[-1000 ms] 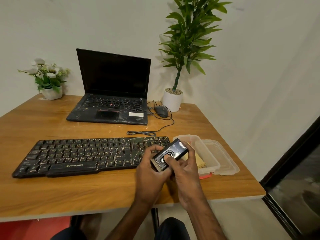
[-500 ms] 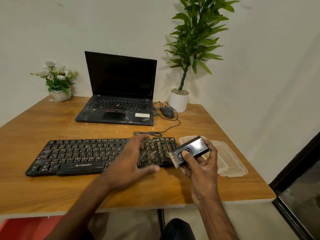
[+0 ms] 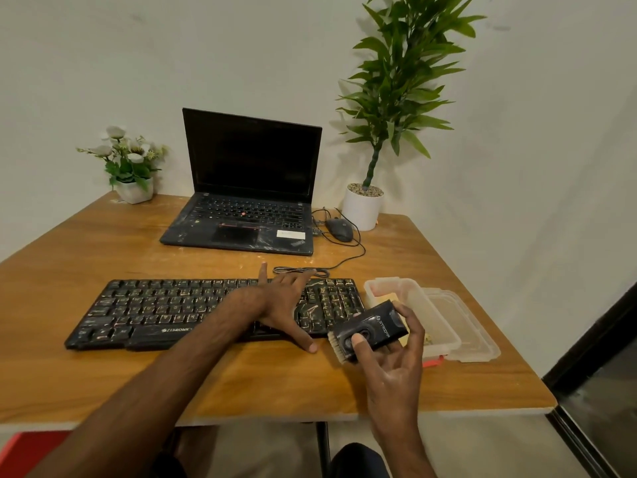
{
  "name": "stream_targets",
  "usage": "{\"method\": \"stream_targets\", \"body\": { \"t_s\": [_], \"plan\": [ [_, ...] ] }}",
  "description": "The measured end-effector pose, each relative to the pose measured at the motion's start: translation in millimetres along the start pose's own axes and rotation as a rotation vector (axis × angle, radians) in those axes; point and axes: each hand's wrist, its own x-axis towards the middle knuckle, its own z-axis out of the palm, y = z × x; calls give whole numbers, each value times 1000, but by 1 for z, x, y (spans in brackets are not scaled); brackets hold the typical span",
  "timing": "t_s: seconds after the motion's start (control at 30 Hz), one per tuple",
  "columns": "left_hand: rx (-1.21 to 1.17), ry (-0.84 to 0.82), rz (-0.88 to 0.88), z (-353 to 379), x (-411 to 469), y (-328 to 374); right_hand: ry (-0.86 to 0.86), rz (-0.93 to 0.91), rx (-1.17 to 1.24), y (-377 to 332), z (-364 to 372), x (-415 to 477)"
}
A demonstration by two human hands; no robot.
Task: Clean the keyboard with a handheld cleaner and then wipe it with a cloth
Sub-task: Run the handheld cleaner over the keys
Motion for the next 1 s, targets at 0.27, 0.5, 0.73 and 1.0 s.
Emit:
{"method": "stream_targets", "body": {
  "t_s": [0.27,0.5,0.73,1.0],
  "plan": [
    [-28,-89,-38,-2,-64,-24,-3,48,43,5,-3,0],
    [28,77,7,25,-87,9,-40,60,72,4,-6,3],
    [48,98,-32,39,-98,19,-110,35,4,2,-10,1],
    [68,263,12,57,-95,31,-231,-163,-147,3,-21,-17]
  ]
}}
